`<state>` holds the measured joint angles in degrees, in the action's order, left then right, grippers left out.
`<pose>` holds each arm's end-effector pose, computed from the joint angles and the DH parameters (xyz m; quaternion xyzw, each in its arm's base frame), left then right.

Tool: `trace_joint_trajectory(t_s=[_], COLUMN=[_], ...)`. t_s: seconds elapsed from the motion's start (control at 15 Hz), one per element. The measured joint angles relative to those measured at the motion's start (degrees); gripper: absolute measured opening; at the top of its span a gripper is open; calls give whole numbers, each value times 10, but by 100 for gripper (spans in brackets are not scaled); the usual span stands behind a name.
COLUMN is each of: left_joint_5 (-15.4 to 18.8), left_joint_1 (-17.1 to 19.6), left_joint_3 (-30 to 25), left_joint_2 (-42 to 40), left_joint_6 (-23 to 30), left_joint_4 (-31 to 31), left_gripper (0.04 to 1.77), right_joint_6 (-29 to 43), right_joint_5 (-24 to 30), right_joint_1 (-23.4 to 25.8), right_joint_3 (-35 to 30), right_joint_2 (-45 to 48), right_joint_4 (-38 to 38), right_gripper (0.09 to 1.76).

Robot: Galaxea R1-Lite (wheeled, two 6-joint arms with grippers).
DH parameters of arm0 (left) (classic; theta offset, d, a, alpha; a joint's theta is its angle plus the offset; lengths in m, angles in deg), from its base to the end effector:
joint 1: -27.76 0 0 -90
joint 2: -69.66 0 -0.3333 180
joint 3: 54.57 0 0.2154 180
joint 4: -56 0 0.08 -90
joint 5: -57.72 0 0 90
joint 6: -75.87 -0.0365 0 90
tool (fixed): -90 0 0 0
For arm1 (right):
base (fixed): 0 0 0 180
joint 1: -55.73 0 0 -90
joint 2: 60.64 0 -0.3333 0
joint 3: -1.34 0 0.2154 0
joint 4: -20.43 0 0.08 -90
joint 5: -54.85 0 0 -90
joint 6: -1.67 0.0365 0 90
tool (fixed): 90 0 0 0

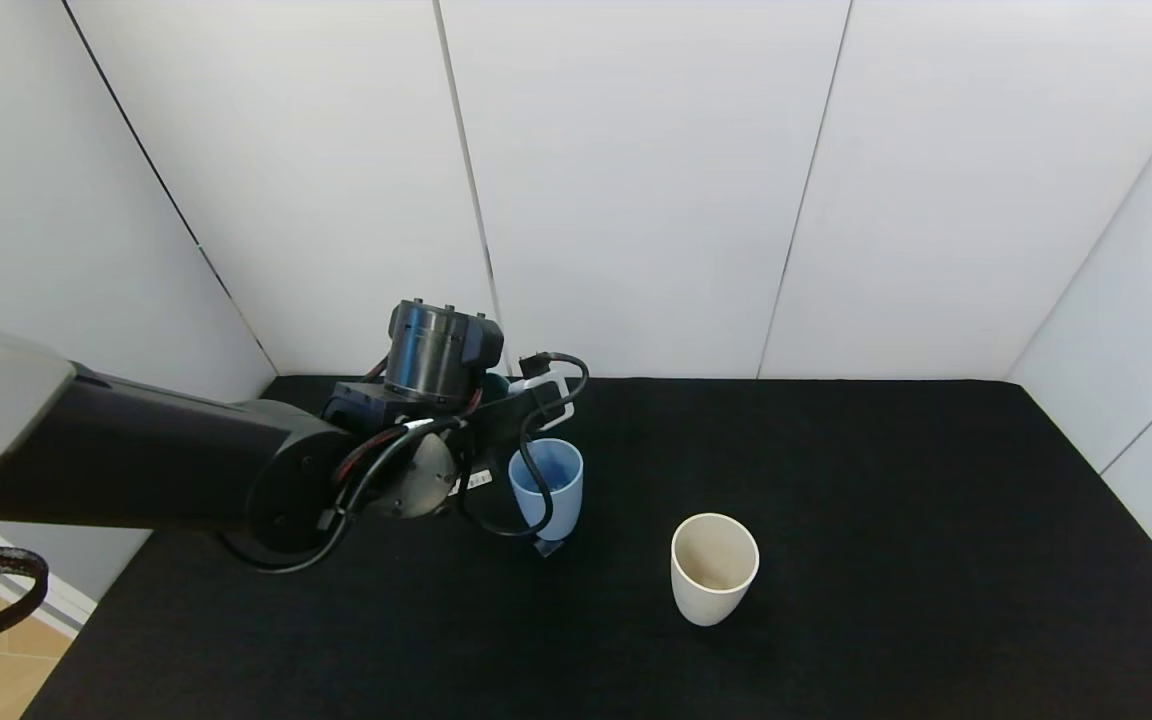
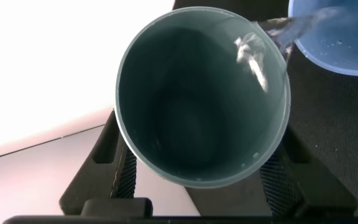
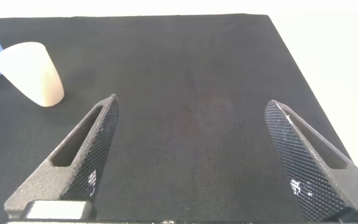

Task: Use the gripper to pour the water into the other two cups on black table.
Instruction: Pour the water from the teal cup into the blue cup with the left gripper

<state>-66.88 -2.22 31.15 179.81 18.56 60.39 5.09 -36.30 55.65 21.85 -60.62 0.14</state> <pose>0.3632 -0.1856 0.1708 0.5807 0.2033 -0.0666 0.7855 -0.0151 -0.0008 0.0759 0.0299 -0.0024 -0.0093 0.9995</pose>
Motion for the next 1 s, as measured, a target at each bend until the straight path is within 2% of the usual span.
trace_joint_trajectory(t_s=[0.4,0.73,0.87,1.0], left_joint_5=[-8,2,6,17], left_joint_1=[-3,-4,-4,-7], left_joint_3=[0,-8,-13,-15], left_joint_2=[-8,-16,-19,-20], left_joint_6=[-19,-5,39,111], left_joint_4=[0,-8,-7,-1], left_gripper=[112,112,112,112], right_joint_6=[0,0,0,0], right_joint_5=[0,0,0,0], right_joint_1=[0,0,0,0], right_joint_3=[0,0,0,0], right_joint_2=[0,0,0,0], right_joint_4=[0,0,0,0], right_gripper=[171,171,171,171])
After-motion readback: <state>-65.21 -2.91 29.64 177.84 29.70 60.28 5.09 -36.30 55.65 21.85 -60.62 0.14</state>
